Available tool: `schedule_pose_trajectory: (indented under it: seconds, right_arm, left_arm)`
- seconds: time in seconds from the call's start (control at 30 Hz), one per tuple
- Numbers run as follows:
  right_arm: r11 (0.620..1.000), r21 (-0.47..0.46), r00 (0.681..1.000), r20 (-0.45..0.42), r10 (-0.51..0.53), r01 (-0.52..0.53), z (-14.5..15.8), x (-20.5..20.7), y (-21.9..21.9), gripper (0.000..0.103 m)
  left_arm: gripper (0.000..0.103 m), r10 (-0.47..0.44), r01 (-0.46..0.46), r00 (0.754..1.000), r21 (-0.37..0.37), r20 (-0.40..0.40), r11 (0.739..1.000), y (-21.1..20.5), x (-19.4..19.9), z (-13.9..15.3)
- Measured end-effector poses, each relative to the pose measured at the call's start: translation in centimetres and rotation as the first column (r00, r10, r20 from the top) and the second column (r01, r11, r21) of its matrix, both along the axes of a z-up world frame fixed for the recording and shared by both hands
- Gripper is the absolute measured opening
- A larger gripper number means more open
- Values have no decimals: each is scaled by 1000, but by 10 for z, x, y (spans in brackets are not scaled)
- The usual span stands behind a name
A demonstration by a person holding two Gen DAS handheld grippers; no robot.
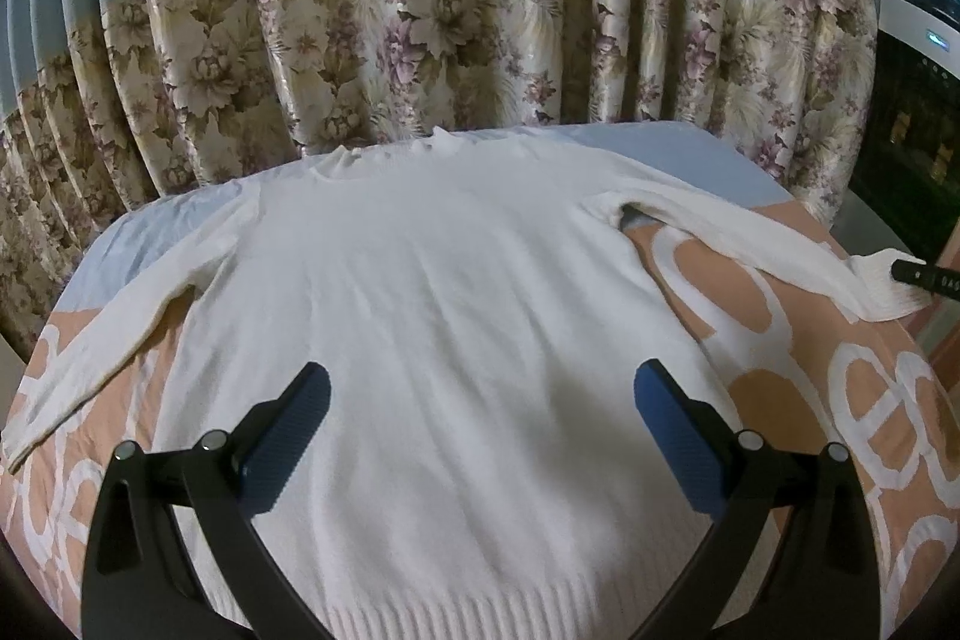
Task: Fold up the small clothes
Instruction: 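Grasp the ribbed cuff of one sweater sleeve with the right tool, then carry the cuff across the sweater body toward the collar, open right tool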
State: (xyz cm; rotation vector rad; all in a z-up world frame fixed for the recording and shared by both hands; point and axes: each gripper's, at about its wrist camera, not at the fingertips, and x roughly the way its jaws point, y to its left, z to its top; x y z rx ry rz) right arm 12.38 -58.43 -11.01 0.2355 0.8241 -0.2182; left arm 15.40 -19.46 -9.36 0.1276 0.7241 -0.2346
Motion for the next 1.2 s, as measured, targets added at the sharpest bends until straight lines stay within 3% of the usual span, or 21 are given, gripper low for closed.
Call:
schedule_pose_trajectory:
  seconds: [0.3, 0.6, 0.9, 1.2]
  right_arm:
    - [982, 83, 985, 48, 167, -170, 17, 64, 97, 14]
    - [938, 129, 947, 60, 317, -322, 11, 148, 226, 14]
    - [900, 125, 907, 11, 421, -419, -15, 226, 341, 14]
    - [856, 88, 859, -12, 512, -509, -21, 272, 437, 14]
  left_arm:
    - [101, 53, -53, 998, 5, 18, 999, 48, 46, 5]
    - [101, 166, -167, 986, 11, 32, 986, 137, 101, 8]
    - [101, 229, -231, 973, 38, 40, 972, 211, 141, -4]
    - [101, 306, -307, 951, 38, 38, 951, 277, 168, -17]
